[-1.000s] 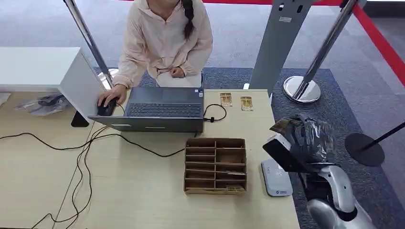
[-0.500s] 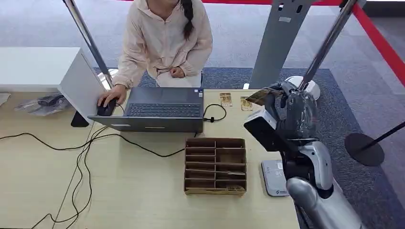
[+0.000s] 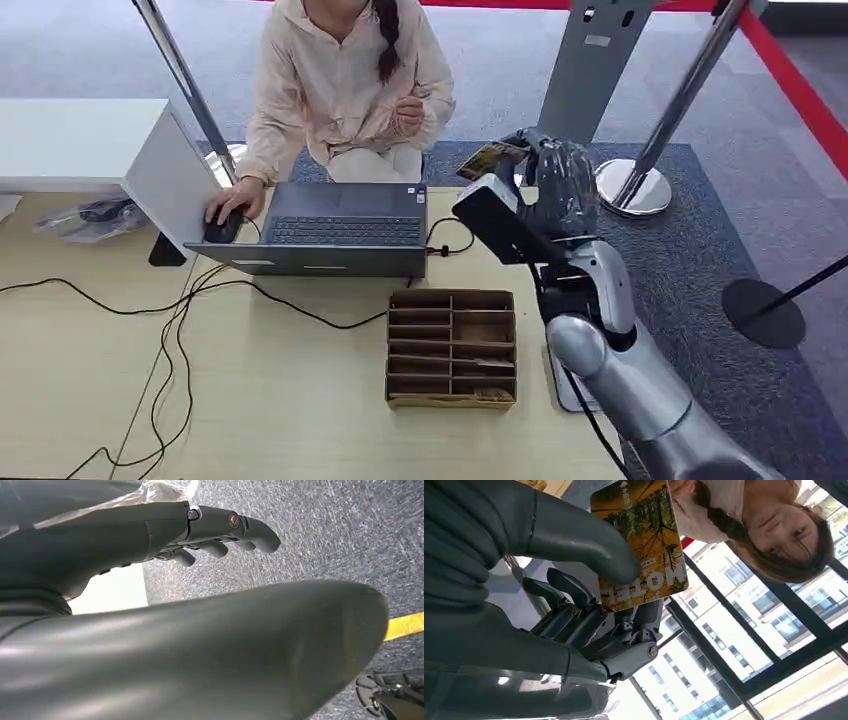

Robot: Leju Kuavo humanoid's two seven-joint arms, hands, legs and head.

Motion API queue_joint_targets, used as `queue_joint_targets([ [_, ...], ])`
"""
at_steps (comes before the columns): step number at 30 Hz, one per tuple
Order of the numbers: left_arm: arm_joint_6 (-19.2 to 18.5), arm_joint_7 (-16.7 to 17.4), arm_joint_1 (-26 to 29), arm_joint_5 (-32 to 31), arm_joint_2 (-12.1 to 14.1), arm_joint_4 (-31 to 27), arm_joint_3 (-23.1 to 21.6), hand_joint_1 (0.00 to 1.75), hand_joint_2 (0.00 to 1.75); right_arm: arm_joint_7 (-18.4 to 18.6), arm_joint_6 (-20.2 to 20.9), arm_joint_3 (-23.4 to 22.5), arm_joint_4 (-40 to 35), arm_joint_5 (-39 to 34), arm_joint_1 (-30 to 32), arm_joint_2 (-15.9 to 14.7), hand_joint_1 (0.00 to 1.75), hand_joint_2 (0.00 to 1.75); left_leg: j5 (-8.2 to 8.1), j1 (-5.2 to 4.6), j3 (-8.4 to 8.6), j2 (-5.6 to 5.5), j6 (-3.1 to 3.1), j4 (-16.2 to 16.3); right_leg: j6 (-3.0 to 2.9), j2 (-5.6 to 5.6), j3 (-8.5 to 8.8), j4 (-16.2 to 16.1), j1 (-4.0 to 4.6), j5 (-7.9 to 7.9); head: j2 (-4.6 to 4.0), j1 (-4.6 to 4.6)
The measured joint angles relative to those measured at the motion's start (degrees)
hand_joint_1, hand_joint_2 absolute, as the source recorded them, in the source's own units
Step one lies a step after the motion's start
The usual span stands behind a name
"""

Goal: Pass the card to the sensor for recognition and then transmit it.

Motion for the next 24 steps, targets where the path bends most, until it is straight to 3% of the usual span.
queue_joint_targets([
  [24, -0.4, -0.2, 0.1, 0.0, 0.0, 0.0, 0.0, 0.00, 0.00, -0.1, 0.0, 2.8, 7.6, 0.1, -3.0, 2.0, 1.75, 1.75, 0.00, 0.00, 0.01, 0.00, 0.00, 0.0, 0.00, 0.00, 0.00, 0.0, 0.00, 0.00, 0.00, 0.00],
])
